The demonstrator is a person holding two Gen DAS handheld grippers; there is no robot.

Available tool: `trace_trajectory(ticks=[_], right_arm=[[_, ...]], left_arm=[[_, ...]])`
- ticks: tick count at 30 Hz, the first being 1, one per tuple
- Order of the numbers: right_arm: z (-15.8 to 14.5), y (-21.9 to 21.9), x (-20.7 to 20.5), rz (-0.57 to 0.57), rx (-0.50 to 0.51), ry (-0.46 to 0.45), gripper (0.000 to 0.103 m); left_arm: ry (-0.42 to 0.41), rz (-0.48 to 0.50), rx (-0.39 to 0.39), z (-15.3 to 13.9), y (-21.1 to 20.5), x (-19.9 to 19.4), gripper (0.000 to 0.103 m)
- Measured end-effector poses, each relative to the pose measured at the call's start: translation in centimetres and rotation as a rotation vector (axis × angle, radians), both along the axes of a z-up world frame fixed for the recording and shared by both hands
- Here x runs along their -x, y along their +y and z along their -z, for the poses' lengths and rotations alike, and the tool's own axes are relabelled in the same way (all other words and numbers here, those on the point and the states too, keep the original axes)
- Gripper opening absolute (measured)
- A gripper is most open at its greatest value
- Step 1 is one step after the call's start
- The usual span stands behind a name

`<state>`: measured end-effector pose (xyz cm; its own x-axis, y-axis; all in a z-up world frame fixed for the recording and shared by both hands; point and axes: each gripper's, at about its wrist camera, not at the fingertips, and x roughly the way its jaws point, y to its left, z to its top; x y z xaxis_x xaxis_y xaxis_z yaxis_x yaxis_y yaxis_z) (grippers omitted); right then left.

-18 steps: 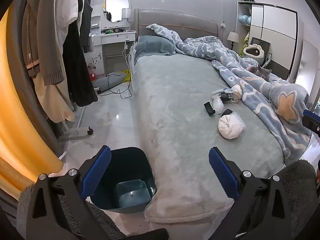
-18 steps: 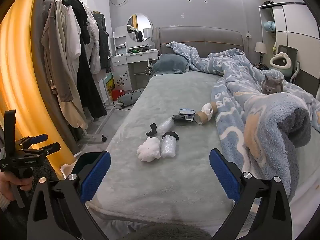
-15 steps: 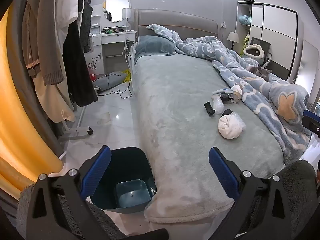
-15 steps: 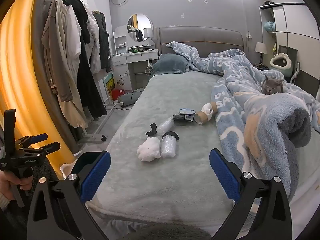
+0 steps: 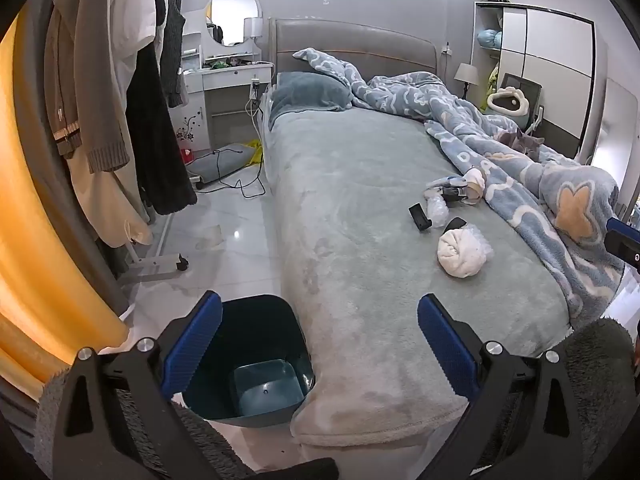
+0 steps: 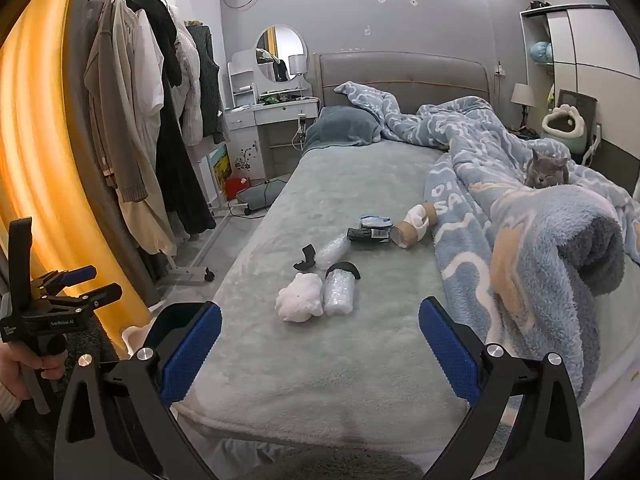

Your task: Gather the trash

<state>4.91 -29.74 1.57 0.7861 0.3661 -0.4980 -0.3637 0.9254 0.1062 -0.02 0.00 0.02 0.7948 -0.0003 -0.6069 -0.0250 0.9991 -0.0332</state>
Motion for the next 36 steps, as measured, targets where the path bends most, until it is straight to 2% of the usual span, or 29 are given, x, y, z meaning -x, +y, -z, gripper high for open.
trace_trajectory(ticks=[36], right_arm=[[0.5, 0.3, -0.4, -0.002, -0.004, 0.009, 0.1]], left_arm=[[0.004, -0.001, -0.004, 0.0, -0.1, 0.0, 0.1]])
